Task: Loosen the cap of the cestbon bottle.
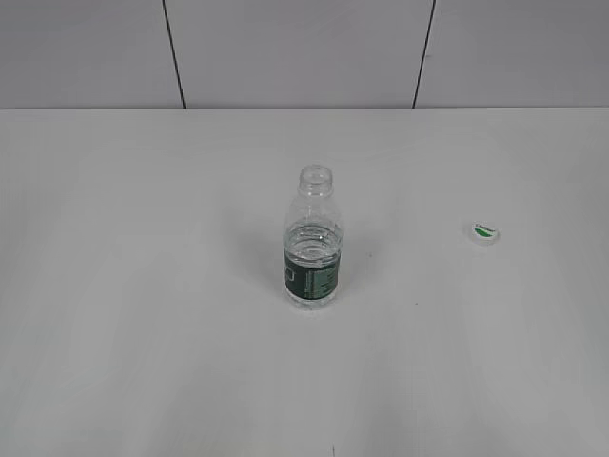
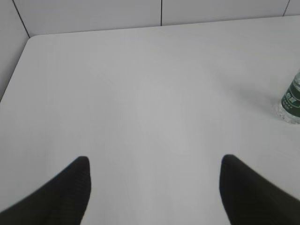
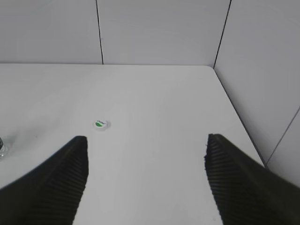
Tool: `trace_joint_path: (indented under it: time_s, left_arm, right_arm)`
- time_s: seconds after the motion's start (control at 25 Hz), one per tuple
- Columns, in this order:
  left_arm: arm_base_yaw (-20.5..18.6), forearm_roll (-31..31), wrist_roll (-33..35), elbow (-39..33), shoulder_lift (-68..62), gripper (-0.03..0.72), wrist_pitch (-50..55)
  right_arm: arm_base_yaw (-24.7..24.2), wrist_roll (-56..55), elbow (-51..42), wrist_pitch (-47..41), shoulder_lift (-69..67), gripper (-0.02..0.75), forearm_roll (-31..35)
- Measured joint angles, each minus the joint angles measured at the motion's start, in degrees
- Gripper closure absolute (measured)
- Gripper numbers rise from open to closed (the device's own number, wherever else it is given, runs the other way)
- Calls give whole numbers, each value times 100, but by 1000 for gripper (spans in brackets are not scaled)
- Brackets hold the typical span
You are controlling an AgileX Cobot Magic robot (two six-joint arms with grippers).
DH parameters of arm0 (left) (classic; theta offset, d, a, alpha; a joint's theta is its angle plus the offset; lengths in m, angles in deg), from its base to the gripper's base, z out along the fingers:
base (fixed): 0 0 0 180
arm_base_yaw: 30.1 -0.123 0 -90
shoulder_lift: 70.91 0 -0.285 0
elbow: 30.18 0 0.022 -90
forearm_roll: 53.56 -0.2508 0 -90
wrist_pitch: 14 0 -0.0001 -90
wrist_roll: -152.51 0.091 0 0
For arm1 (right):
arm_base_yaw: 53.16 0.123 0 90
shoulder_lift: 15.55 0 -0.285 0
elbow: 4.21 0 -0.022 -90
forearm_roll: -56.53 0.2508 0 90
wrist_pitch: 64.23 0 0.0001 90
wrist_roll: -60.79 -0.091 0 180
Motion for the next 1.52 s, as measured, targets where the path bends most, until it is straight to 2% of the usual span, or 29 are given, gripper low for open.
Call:
trace_joint_path:
  time_s: [0.48,1.52]
  left_arm:
    - [0,0,0,0,0,169,0]
    - [0,0,-4,0,0,169,0]
  right_arm:
    - [0,26,-1153,-55,0,146,172]
    - [0,65,-1174,-89,0,146,160]
